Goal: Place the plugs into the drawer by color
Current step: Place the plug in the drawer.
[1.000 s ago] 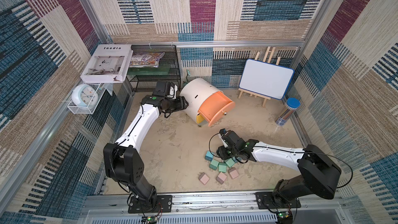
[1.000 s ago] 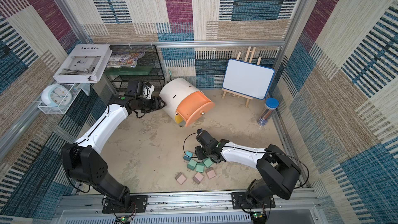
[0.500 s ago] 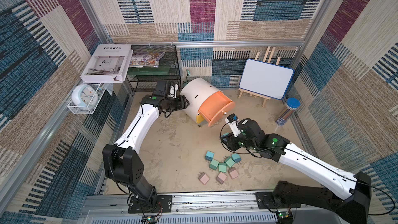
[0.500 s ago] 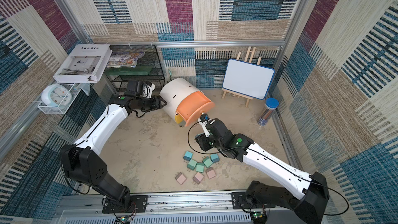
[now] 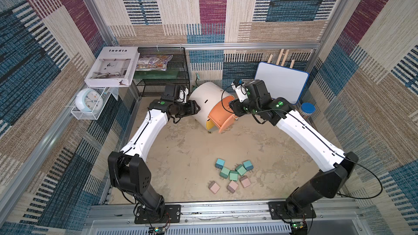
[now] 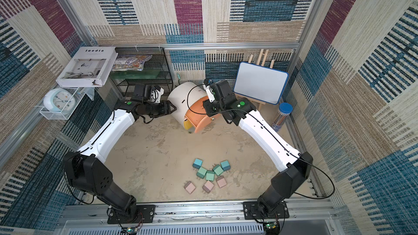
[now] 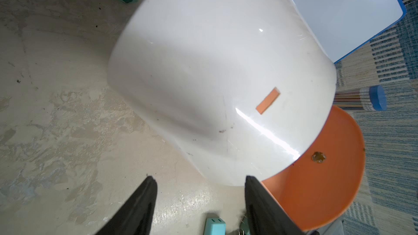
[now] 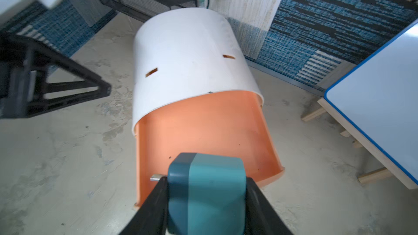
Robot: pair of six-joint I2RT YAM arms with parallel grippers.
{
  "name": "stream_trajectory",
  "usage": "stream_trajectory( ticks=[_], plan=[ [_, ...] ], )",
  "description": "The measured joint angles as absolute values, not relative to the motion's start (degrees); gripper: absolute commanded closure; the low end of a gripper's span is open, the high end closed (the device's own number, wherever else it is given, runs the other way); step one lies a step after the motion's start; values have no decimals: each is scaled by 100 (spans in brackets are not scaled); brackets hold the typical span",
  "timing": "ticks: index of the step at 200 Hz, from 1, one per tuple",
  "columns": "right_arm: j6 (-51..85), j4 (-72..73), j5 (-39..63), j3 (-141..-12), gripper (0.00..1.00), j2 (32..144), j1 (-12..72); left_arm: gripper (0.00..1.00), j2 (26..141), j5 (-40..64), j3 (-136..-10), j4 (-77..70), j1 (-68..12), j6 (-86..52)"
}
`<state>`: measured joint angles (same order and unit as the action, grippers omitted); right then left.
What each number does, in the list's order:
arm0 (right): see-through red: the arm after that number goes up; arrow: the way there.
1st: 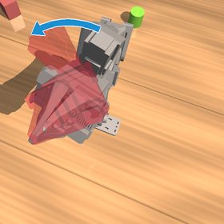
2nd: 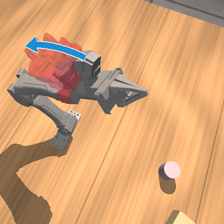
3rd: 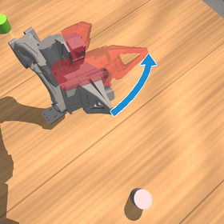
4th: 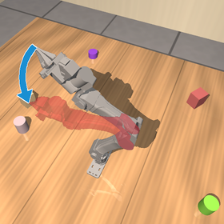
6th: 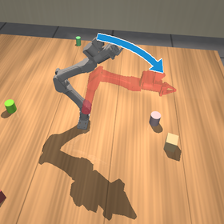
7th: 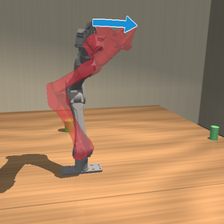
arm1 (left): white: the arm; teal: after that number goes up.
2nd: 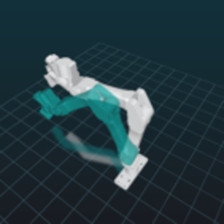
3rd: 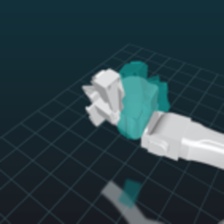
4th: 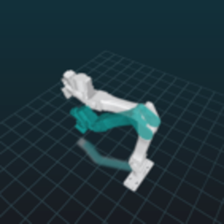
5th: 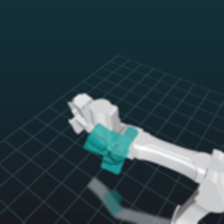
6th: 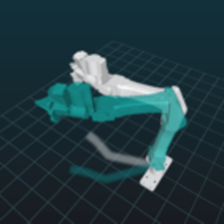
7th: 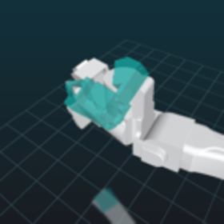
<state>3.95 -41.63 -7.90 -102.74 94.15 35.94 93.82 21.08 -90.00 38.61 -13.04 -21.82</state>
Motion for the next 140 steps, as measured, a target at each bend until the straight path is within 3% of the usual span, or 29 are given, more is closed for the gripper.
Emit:
stream_trajectory(
  ticks=[105,140],
  plan=[
    [154,-4565,-572,-11056,62,10698,3100,34,9382,2139,-8941,3839,-1411,-2185],
    [108,-4550,-615,-11056,55,10818,3070,34,9382,2137,-8914,3835,-1417,-2182]
  ],
)
